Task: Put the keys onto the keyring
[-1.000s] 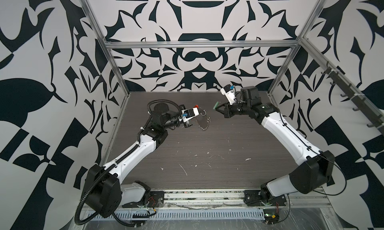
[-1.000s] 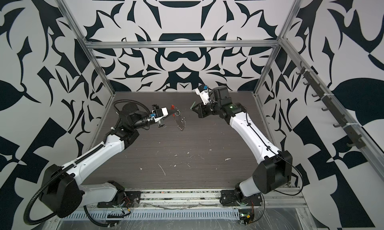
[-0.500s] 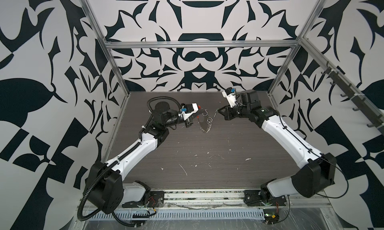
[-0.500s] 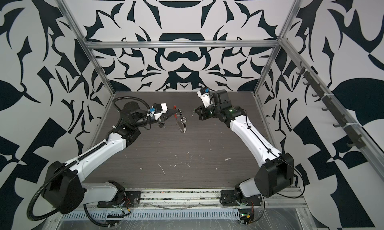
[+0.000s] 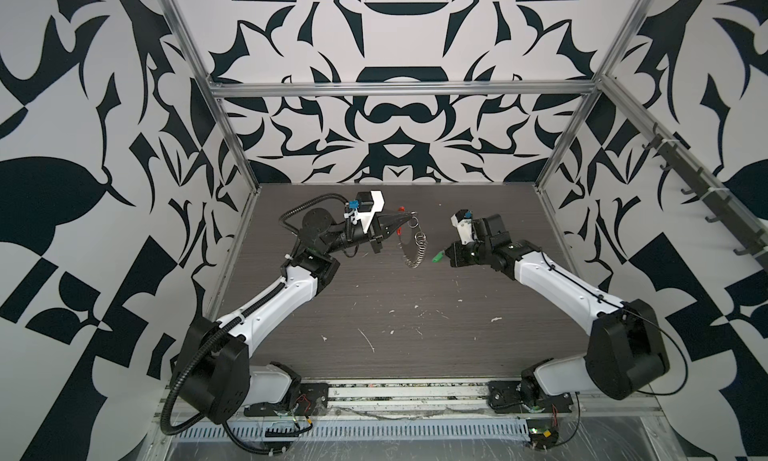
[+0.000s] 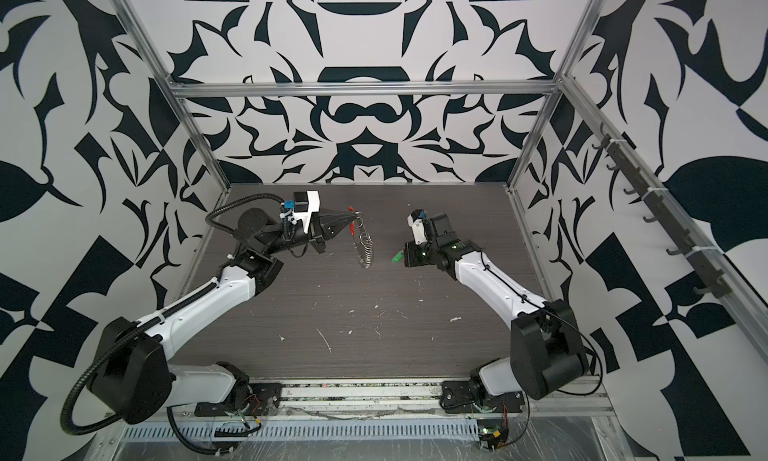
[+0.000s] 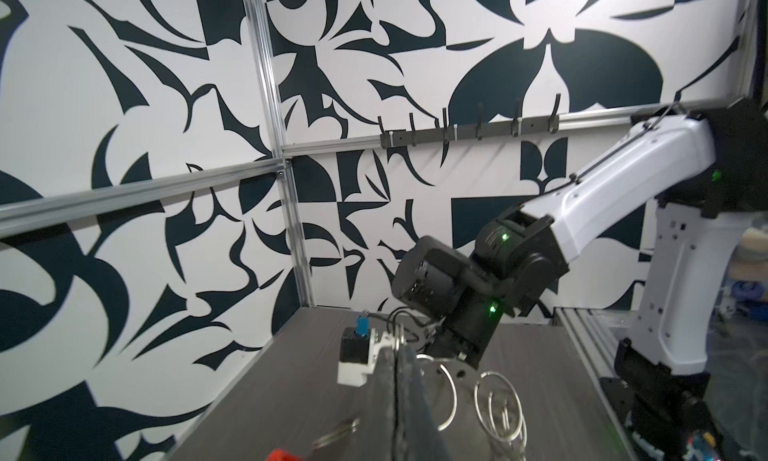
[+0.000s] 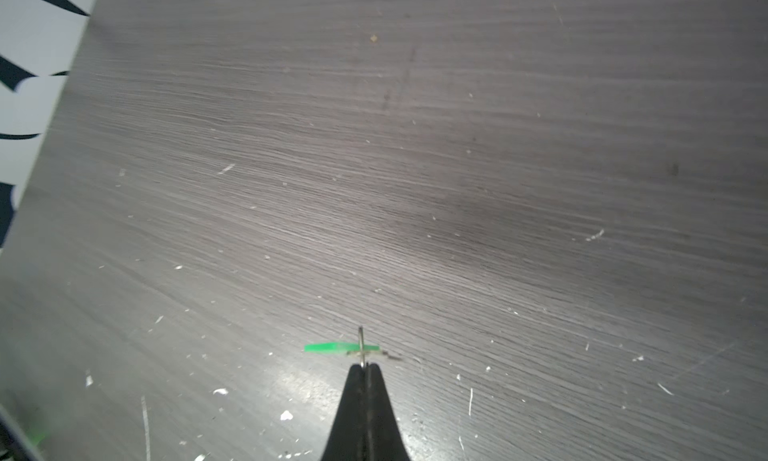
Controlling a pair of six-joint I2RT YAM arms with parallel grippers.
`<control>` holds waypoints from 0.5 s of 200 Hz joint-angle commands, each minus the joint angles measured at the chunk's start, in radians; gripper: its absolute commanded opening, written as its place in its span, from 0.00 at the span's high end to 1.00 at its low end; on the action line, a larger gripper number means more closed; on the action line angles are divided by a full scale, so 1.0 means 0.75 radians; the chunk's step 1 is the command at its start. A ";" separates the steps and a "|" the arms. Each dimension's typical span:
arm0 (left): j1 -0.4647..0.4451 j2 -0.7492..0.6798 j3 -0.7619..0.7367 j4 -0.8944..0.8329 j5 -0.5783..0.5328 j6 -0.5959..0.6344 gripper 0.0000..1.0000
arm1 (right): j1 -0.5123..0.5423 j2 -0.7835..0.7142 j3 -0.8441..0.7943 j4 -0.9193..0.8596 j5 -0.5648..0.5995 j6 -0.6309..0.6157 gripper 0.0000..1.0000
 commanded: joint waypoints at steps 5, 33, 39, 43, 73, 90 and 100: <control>0.008 0.051 -0.029 0.364 -0.003 -0.287 1.00 | 0.005 0.054 -0.012 0.093 0.057 0.052 1.00; 0.008 0.064 -0.031 0.419 -0.021 -0.356 1.00 | 0.005 0.109 -0.015 0.091 0.085 0.068 1.00; 0.007 0.065 -0.031 0.429 -0.028 -0.372 1.00 | 0.004 0.123 -0.013 0.084 0.094 0.071 1.00; 0.008 0.067 -0.032 0.437 -0.033 -0.381 1.00 | 0.004 0.135 -0.010 0.079 0.098 0.076 1.00; 0.008 0.084 -0.025 0.499 -0.070 -0.478 1.00 | 0.004 0.213 0.006 0.047 0.130 0.095 1.00; 0.008 0.087 -0.019 0.503 -0.096 -0.518 1.00 | 0.004 0.253 0.021 0.031 0.139 0.104 1.00; 0.008 0.084 -0.018 0.505 -0.101 -0.526 1.00 | 0.005 0.274 0.030 0.024 0.140 0.106 1.00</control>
